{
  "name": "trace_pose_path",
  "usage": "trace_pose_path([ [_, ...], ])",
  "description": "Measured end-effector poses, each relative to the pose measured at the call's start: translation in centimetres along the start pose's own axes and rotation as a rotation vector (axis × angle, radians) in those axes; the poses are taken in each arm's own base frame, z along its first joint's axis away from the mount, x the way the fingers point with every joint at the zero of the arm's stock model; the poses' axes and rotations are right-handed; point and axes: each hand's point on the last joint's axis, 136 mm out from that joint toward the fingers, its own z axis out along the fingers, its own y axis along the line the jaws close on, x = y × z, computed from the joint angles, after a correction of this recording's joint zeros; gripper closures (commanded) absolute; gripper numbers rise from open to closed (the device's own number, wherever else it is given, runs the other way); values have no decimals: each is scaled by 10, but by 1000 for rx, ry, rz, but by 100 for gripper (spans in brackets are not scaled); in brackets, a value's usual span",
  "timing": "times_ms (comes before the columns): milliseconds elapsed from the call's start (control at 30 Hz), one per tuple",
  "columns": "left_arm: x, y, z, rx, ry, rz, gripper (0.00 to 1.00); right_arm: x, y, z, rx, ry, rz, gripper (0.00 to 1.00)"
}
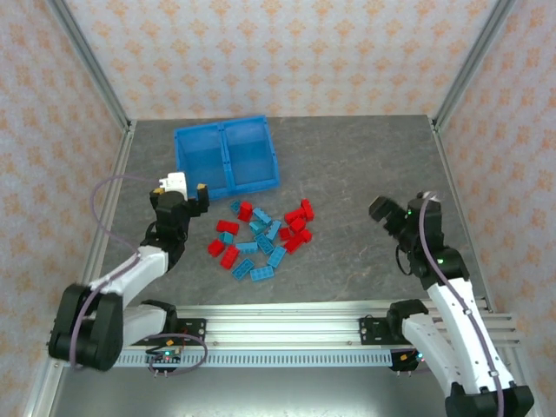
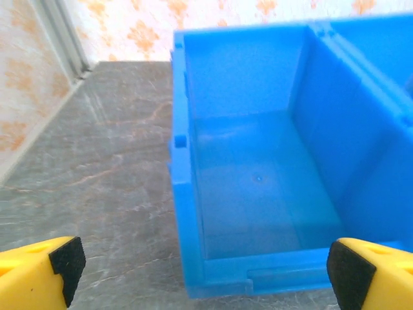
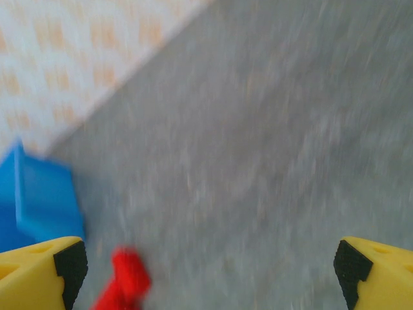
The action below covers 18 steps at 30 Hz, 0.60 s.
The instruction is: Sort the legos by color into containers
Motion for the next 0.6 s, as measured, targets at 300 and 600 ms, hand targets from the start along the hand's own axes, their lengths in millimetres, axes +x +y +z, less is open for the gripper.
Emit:
trace_pose_path([
  [300,-88,-107,-118,426,-56,-14,1,99,56,-20,-77,427,-311,1],
  [600,-74,-204,-261,1075,-20,622,1,140,73,27,-12,546,-419,1],
])
